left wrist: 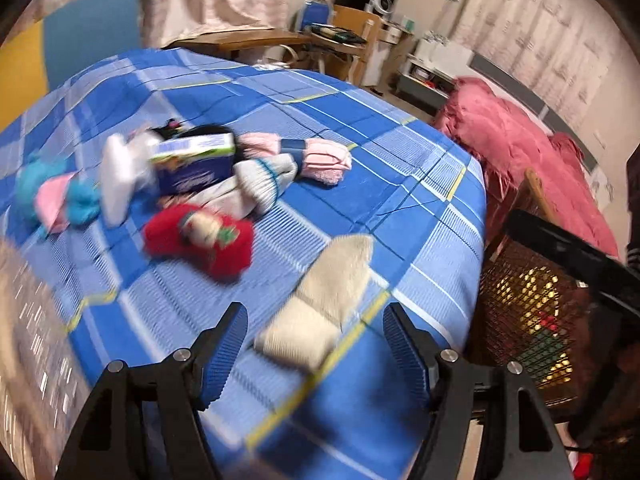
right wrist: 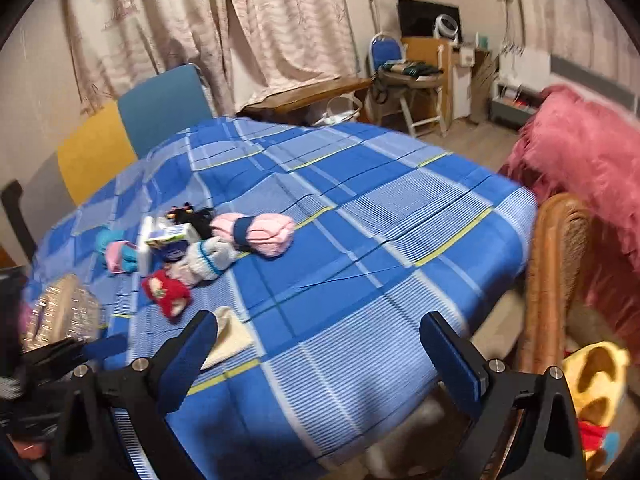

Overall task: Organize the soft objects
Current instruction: 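Grasp the beige mesh cloth with the left tool while the right tool reaches the pink towel roll, then grasp the pink towel roll with the right tool while the left tool lifts the mesh cloth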

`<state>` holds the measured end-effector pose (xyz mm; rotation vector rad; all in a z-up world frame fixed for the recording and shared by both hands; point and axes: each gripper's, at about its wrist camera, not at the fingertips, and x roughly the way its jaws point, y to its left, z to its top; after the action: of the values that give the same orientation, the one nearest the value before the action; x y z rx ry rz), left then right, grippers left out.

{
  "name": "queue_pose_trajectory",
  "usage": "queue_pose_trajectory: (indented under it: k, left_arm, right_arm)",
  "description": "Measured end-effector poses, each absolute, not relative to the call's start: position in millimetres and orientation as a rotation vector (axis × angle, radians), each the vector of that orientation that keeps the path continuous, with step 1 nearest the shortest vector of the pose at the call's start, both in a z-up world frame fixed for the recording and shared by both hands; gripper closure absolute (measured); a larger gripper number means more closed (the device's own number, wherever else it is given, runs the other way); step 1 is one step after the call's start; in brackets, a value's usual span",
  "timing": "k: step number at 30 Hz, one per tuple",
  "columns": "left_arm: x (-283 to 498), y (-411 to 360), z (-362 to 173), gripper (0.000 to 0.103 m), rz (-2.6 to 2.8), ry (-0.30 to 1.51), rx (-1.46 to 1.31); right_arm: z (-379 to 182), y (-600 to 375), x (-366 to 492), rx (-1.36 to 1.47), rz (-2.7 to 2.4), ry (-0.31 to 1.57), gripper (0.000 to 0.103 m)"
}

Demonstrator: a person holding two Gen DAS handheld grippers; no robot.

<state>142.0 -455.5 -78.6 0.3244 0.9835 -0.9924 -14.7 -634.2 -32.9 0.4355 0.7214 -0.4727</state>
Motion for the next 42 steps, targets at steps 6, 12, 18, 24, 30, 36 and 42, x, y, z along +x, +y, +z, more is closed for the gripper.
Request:
queue_pose_trajectory:
  k: [6,12,18,24,30,36,42]
  left_arm:
    - [154,-492,-114,0.031,-1.036,1.018,0.448]
    - [142,-486,-125,0.042,-1.012,0.962,0.442]
    - [130,-454,-121,0.056,-0.999,0.964,0.399]
    - [110,-412,-110,0.056,-1.012,0.969,0.305]
    - [91,-369,-104,0.056,-1.002,0.962,0.260]
    - [85,-352,-96,0.056,-0.995,0.951,0.224]
    - [80,-342,-85,0.056,-1.021,0.886,0.170]
  right_arm:
    - [-29,-649,9,0.432,-0.440,0.746,0.001]
    - [-36,-665,68,0.364,-0.387,0.815,0.000]
    - [-58,-668,137,0.201,-0.388,0.895,0.001]
    - [-68,-671,194,0.166,-0.284,0.945,0.007]
    - [-101,-671,237,0.137,-0.209,1.112,0.016]
    - [-113,-668,228,0.198,-0.194,1.125,0.037]
    - [-101,-672,195,0.280,-0.270,1.102,0.046]
